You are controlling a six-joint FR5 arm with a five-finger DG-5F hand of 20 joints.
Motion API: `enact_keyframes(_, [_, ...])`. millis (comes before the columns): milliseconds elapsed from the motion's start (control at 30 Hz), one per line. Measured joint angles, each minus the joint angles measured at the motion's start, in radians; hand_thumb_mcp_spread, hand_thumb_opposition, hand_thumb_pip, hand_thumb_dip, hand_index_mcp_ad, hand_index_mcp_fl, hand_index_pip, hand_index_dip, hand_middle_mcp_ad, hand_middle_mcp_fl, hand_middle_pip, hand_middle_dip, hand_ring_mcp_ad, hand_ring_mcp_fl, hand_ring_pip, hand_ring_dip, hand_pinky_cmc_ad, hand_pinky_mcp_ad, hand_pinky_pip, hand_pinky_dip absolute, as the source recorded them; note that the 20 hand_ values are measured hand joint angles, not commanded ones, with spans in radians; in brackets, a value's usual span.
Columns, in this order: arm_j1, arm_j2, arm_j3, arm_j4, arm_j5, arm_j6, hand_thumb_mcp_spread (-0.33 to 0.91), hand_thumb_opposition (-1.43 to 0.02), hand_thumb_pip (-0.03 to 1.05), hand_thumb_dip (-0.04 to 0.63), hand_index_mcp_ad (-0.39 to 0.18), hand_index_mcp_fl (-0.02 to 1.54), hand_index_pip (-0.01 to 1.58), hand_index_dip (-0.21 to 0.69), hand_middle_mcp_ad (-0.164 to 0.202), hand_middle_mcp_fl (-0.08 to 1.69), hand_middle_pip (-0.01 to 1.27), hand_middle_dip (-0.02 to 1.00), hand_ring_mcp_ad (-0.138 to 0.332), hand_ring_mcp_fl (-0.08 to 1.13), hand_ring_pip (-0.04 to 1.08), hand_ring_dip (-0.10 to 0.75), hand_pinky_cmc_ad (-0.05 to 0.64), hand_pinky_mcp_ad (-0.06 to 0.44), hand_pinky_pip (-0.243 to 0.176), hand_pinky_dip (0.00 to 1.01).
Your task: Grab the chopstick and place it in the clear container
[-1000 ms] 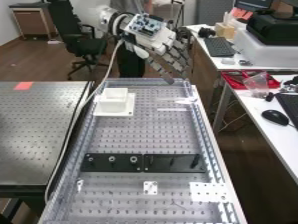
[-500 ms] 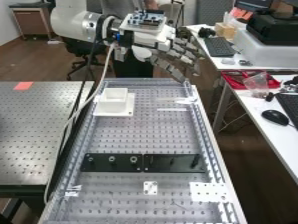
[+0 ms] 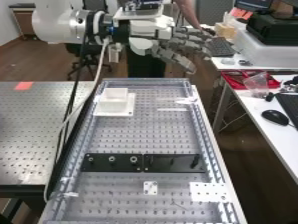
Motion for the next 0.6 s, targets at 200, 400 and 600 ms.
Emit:
enact_keyframes(200, [0.012,-0.035,0.077,-0.097,0.136,-0.010,0.08,-0.73,0.50,0.054,-0.075,0.02,0.07,0.202,0.040,0.01,0.12,0.35,0.155,0.01,0.09,0.215,0.429,0.342,-0.124,0.32])
enact_keyframes(400, [0.016,-0.053,0.104,-0.095,0.171,-0.034,0.05,-0.73,0.50,0.007,-0.070,0.02,0.07,0.218,0.052,0.01,0.12,0.30,0.176,0.01,0.09,0.180,0.466,0.363,-0.124,0.25])
enact_keyframes(600, [-0.002,-0.061,0.108,-0.075,0.142,-0.039,0.03,-0.76,0.57,0.000,-0.073,0.02,0.07,0.218,0.052,0.00,0.13,0.30,0.176,0.00,0.09,0.166,0.461,0.363,-0.124,0.21])
